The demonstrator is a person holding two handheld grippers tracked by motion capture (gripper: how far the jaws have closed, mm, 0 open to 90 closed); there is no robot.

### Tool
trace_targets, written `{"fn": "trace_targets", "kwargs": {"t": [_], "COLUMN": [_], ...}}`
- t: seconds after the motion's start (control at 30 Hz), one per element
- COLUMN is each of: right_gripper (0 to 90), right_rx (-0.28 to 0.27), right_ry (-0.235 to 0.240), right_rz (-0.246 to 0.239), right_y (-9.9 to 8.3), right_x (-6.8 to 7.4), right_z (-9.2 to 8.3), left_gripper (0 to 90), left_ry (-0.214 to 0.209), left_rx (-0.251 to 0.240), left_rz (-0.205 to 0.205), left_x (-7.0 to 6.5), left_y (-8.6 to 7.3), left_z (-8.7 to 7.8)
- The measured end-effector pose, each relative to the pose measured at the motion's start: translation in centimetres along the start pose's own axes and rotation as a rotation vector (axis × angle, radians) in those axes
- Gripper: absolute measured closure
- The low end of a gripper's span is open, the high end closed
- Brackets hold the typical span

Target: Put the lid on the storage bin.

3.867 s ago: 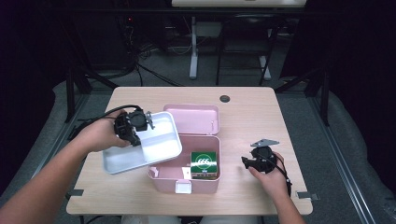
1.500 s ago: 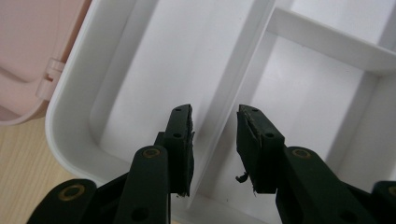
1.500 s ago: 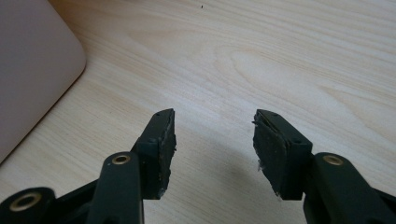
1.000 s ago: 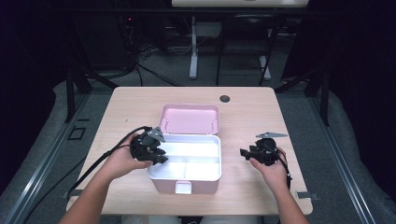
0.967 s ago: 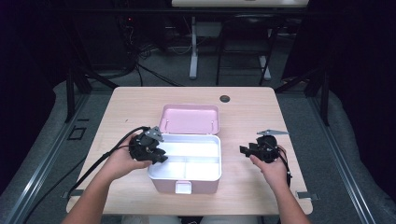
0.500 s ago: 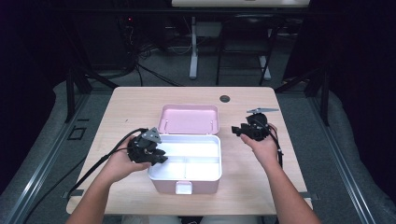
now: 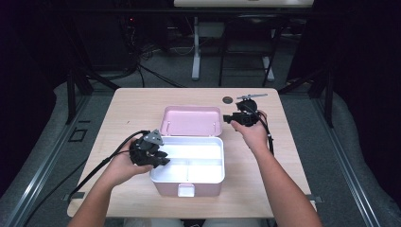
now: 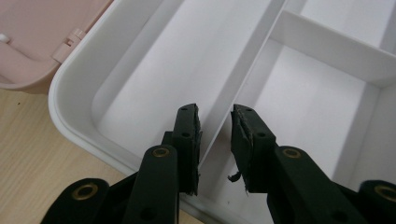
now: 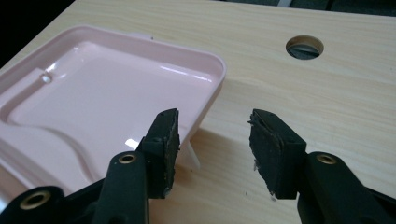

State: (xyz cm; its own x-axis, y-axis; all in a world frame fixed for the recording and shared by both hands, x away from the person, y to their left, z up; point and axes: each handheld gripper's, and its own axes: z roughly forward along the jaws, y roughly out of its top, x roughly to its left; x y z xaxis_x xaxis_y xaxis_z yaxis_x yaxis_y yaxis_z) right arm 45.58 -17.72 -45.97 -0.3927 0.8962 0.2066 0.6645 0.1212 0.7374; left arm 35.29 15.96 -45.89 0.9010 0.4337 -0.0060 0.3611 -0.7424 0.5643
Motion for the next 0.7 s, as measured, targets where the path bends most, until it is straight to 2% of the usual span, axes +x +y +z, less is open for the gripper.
{"fn": "trace_targets", "kwargs": {"t": [0.1, 0.27, 0.37, 0.5, 0.7], "right_gripper": [51.9, 51.7, 51.4, 51.8, 53.7], "right_rx": [-0.007, 0.003, 0.004, 0.024, 0.035], "right_ry": [-0.001, -0.024, -0.027, -0.043, -0.049], "right_rz": [0.021, 0.012, 0.029, 0.041, 0.059], "right_y": [0.4, 1.1, 1.2, 0.9, 0.8], "right_x": [0.2, 0.8, 1.0, 0.8, 0.5], "right_z": [0.8, 2.3, 3.3, 4.7, 5.7], "left_gripper": [71.6, 71.5, 71.5, 71.5, 71.5], "left_ry": [0.001, 0.003, 0.002, 0.004, 0.004], "left_rx": [0.000, -0.003, -0.003, -0.005, -0.006], "left_rz": [-0.001, -0.005, -0.005, -0.004, -0.004], "left_x": [0.0, -0.1, -0.1, -0.1, -0.1], "left_y": [0.0, 0.0, 0.0, 0.0, 0.0], "left_z": [0.0, 0.0, 0.0, 0.0, 0.0]}}
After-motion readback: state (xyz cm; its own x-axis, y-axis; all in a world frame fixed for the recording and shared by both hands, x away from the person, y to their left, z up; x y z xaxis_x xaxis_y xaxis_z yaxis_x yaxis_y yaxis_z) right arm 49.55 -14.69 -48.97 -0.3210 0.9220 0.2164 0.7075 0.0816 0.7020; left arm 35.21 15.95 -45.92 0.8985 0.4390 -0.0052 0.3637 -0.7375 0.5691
